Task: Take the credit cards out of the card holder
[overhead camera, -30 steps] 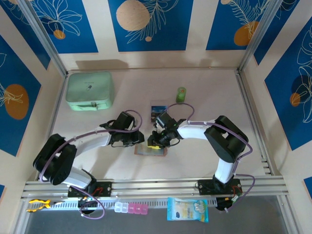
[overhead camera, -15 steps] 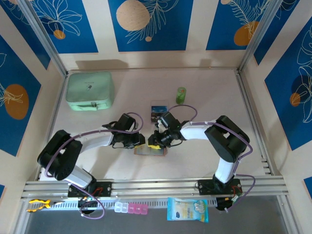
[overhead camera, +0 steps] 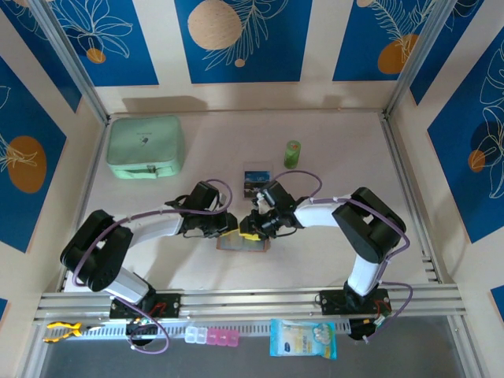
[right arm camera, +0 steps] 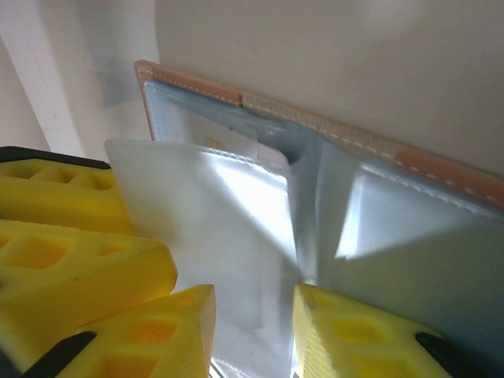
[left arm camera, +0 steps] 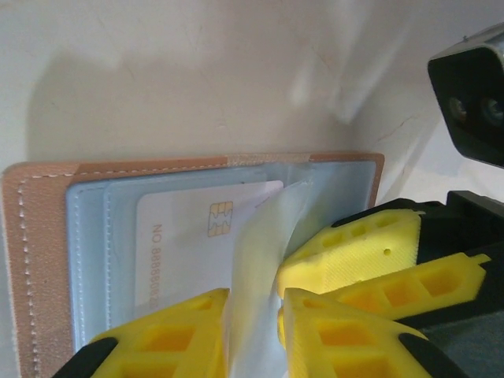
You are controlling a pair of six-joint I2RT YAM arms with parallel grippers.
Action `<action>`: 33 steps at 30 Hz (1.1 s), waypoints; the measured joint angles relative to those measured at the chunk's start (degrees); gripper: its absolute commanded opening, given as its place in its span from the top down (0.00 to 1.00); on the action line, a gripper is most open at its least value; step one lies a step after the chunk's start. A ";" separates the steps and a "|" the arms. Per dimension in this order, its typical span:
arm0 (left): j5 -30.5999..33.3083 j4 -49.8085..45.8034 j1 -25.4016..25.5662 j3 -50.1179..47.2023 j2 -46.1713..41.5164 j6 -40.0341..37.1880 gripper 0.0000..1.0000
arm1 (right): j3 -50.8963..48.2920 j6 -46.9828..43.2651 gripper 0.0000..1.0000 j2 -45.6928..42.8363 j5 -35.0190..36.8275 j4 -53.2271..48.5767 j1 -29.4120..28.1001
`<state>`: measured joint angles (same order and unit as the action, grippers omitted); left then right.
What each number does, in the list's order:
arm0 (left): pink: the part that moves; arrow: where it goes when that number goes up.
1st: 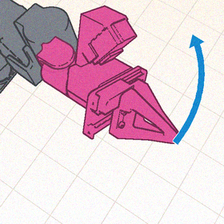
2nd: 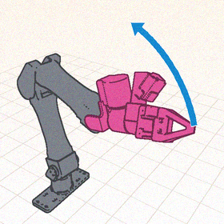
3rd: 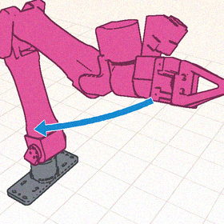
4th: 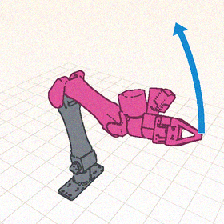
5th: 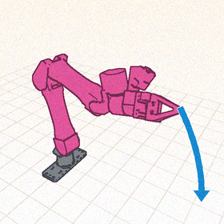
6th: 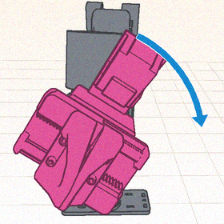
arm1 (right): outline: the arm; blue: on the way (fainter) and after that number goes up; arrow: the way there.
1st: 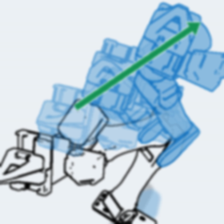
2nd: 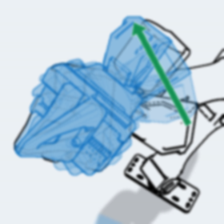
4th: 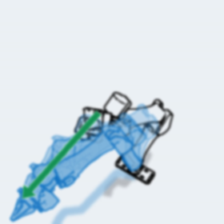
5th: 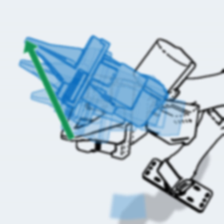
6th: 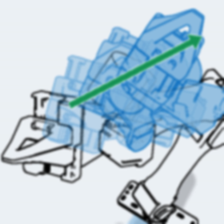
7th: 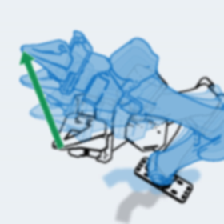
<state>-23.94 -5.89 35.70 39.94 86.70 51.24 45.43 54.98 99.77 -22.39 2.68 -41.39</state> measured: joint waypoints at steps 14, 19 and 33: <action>-1.16 -0.81 2.34 4.37 -0.85 0.37 0.69 | 1.07 -3.56 0.64 -12.76 10.82 -17.09 2.14; -1.55 -0.52 4.04 7.26 1.84 0.37 0.68 | 1.05 -5.11 0.63 -15.39 14.62 -23.34 3.52; -2.99 1.16 8.11 11.56 11.56 0.96 0.64 | -1.66 -6.54 0.61 -17.11 16.65 -26.73 4.63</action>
<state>-26.94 -4.73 43.81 51.51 98.26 52.21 43.77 48.45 82.65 -5.74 -24.05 -36.75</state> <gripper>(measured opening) 0.351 0.384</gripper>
